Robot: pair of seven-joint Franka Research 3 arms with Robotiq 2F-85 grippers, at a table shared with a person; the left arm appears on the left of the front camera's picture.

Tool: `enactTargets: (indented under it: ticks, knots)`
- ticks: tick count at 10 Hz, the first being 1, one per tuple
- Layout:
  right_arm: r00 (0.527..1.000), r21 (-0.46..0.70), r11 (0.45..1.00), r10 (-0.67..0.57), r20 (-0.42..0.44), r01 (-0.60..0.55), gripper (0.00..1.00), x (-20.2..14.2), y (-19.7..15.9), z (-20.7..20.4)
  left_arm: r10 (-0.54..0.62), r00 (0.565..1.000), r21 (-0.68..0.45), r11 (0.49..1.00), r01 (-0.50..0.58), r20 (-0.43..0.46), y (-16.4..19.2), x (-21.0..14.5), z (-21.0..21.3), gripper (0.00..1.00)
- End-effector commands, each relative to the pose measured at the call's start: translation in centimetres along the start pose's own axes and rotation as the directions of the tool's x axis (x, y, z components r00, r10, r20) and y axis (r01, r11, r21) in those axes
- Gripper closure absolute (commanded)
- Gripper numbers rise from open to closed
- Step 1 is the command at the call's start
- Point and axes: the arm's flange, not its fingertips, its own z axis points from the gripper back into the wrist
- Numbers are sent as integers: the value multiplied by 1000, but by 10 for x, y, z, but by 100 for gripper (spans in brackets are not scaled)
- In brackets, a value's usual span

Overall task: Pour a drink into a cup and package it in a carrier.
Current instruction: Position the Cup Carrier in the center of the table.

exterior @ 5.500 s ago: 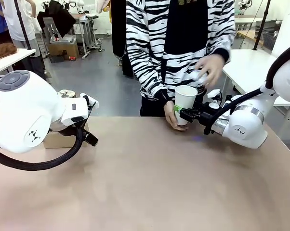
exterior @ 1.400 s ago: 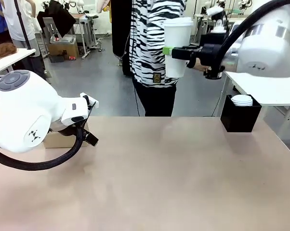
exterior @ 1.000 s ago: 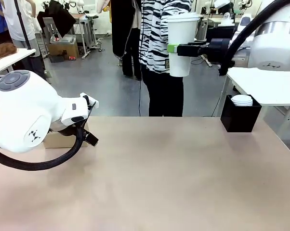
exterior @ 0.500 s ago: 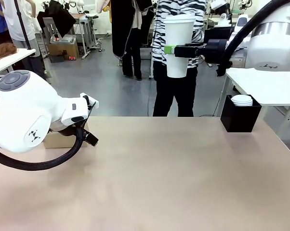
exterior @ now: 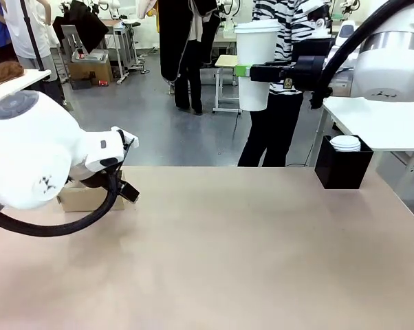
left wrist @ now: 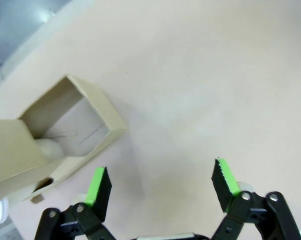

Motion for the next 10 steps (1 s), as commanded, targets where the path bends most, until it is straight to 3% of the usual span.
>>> enactTargets:
  ticks: [1, 5, 8, 10]
  knots:
    - [1000, -11, 1000, 2, 12, -2, 20, 4, 1, -5, 94, 994, -30, 995, -96, -57, 14, 19, 60, 0]
    - [1000, -11, 1000, 2, 12, -2, 20, 4, 1, -5, 219, 974, 13, 976, -219, -55, 20, 52, 167, 0]
    - [1000, -11, 1000, 2, 12, -2, 20, 4, 1, -5, 355, 932, 89, 933, -348, -71, 47, 68, 175, 0]
    - [1000, -11, 1000, 2, 12, -2, 20, 4, 1, -5, 456, 890, 161, 879, -449, -10, 57, 79, 156, 0]
